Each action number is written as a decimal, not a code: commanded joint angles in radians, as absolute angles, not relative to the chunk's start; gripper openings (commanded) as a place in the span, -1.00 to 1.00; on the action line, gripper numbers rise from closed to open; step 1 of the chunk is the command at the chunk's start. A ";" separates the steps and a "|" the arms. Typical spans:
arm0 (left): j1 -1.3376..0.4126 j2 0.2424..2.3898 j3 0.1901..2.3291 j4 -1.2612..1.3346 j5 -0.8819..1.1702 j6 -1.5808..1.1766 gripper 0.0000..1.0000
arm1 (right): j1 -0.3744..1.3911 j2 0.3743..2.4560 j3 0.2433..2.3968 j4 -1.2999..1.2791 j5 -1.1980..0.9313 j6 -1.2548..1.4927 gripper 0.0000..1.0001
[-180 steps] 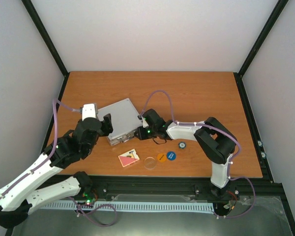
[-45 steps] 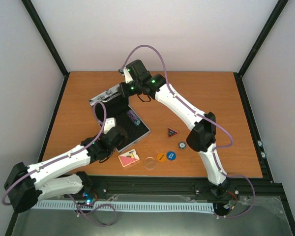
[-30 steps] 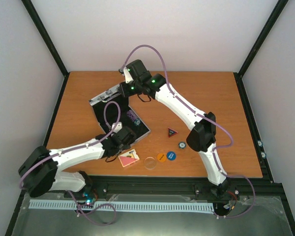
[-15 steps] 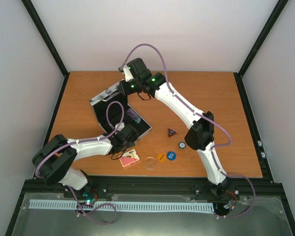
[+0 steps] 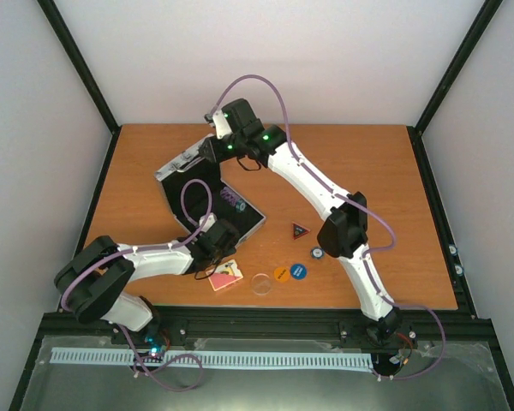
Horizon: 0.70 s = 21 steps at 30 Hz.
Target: Pack up texas hold em set
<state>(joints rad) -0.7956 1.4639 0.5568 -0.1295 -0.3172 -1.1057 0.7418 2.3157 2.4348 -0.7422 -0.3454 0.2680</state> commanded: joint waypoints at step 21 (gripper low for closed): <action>-0.795 1.548 0.468 -0.217 -0.206 -1.148 -0.98 | 0.719 2.405 2.505 -0.636 -0.421 0.267 0.03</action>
<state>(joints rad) -0.7925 1.4754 0.5301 -0.0479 -0.3126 -1.1336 0.7261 2.3745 2.4828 -0.6437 -0.4126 0.2756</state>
